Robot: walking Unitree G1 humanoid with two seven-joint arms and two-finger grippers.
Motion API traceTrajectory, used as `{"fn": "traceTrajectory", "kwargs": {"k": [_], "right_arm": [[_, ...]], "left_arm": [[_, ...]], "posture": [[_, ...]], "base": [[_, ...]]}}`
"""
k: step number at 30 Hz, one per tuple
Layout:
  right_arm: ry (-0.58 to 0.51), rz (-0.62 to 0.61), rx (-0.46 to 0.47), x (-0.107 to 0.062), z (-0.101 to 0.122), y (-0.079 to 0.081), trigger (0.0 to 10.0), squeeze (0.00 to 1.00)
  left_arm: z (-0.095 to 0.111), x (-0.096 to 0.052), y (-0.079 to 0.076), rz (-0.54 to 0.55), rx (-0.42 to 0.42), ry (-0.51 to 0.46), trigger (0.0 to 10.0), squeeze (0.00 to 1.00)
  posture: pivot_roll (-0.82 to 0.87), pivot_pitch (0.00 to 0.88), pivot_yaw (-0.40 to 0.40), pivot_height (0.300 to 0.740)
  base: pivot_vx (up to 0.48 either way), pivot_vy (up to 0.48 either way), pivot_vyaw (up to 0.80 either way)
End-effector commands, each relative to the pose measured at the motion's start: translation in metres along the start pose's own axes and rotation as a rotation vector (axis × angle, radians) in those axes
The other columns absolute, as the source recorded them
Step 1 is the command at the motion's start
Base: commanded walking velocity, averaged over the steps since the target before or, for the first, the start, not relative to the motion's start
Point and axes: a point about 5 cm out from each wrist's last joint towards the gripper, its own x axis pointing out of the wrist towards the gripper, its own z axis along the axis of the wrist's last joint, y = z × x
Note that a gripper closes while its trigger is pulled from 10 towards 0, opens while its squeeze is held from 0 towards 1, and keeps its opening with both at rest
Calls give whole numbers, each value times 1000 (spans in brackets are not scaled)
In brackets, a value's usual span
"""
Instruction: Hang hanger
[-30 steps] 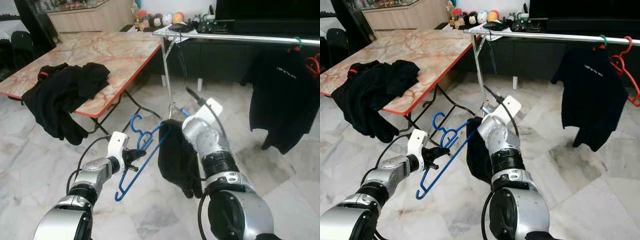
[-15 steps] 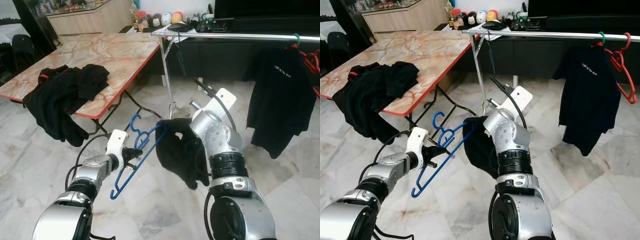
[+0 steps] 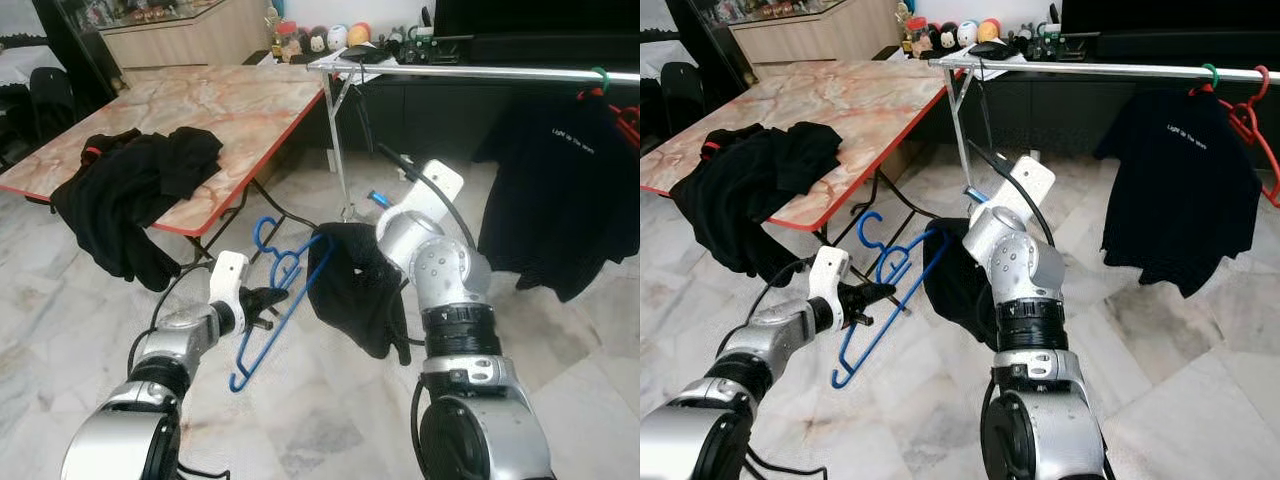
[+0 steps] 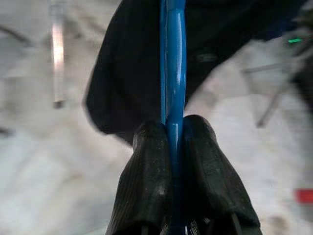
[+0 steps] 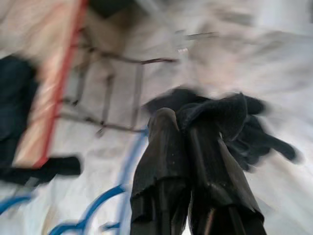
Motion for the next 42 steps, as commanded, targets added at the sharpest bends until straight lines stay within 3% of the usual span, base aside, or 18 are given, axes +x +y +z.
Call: {"fn": "traceTrajectory", "kwargs": {"k": [1,6,10,11,13,14,20,27,33,38,40,42], "right_arm": [[278,96,63,-3,-89,8,10000,0],[318,244,34,-11,-92,20,10000,0],[242,318,-172,-13,-89,20,10000,0],[194,358,-272,-13,-85,18,10000,0],[180,372,-300,-13,-84,18,10000,0],[122,319,-335,-6,-72,6,10000,0],[-3,183,-422,9,-36,-31,10000,0],[-53,165,-467,14,-26,-47,10000,0],[-65,196,-522,18,-23,-46,10000,0],[-70,215,-511,18,-22,-40,10000,0],[-54,314,-454,10,-26,-22,10000,0],[-52,352,-444,5,-27,-14,10000,0]], "left_arm": [[9,-7,4,-18,-29,-51,10000,0],[18,-6,-2,-107,-100,-125,10000,0],[19,-7,-9,-194,-118,-118,10000,0],[16,-8,-11,-224,-115,-101,10000,0],[15,-9,-11,-234,-116,-96,10000,0],[11,-12,-10,-241,-111,-75,10000,0],[1,-20,-5,-210,-95,-29,10000,0],[-3,-24,-9,-240,-73,10,10000,0],[-5,-27,-11,-267,-70,37,10000,0],[-6,-27,-11,-258,-63,42,10000,0],[-11,-24,-16,-284,-63,92,10000,0],[-17,-23,-17,-288,-60,125,10000,0]], "posture": [[-138,0,212,740],[-139,0,210,740],[-141,0,209,740],[-142,0,212,740],[-142,0,212,740],[-144,0,215,740],[-148,0,218,740],[-146,0,219,740],[-145,1,221,740],[-145,2,221,740],[-147,4,224,740],[-147,5,225,740]], "base": [[0,0,0],[0,0,0],[0,0,0],[0,0,0],[0,0,0],[0,0,0],[0,0,0],[0,0,0],[0,0,0],[0,0,0],[0,0,0],[0,0,0]]}}
